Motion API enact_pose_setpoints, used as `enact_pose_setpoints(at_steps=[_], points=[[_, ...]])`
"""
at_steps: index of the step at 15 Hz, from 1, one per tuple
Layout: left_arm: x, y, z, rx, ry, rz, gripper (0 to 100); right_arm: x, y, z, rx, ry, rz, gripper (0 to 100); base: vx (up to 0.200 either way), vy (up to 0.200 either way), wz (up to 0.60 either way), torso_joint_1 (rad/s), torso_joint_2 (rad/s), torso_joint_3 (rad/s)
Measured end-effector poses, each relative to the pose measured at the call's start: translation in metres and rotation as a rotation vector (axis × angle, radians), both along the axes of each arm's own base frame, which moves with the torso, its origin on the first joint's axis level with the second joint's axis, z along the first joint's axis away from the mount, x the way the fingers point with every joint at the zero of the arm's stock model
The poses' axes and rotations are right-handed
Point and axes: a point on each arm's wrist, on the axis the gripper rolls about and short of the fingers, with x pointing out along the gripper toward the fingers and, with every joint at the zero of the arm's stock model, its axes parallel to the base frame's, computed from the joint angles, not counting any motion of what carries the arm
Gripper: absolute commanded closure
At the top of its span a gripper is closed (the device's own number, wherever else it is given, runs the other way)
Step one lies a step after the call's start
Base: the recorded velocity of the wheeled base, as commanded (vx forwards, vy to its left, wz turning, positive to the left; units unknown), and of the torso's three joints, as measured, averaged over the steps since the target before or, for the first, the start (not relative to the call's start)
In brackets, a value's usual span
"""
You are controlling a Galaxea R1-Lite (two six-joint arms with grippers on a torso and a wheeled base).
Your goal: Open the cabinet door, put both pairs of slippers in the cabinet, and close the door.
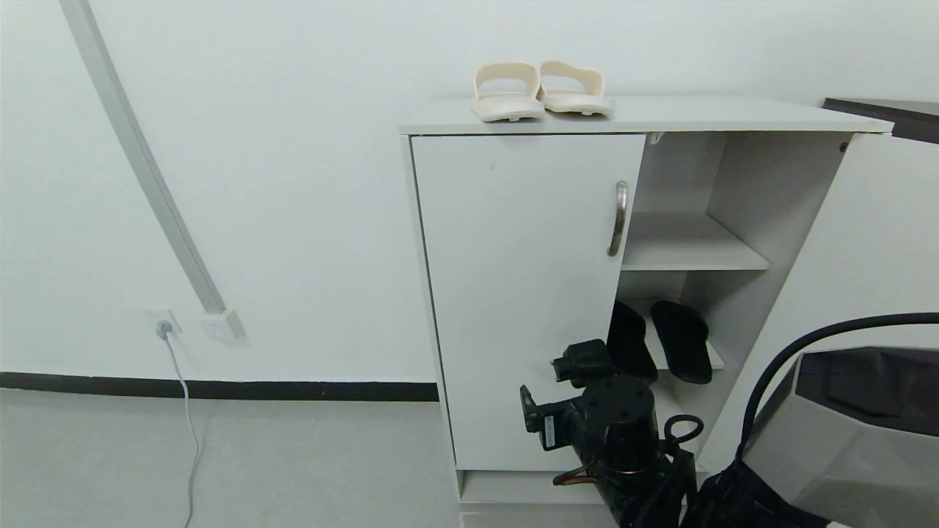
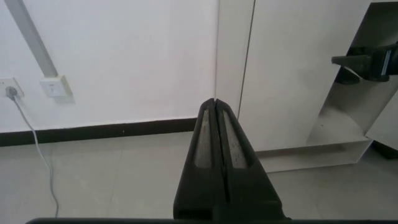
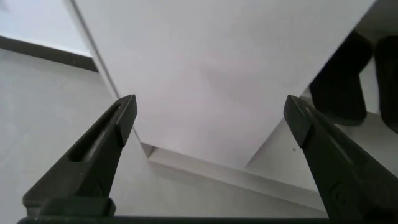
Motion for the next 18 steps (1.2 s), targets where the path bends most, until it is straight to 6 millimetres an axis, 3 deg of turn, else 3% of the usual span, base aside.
enact_pose_setpoints(at_steps=[11,18], points=[[0.0000,0.0000,0.0000,0.001,-0.001,0.000,100,0.0027,0.0008,-0.0037,-0.003,-0.001,-0.003,0,0.000,0.000,0.00,0.000,0.00,-0.006],[0.0000,0.0000,0.0002,0.001,-0.001,-0.001,100,0.0083,-0.0035,-0.0008,0.006,-0.008,-0.021,0,0.000,0.000,0.00,0.050,-0.38,-0.324]])
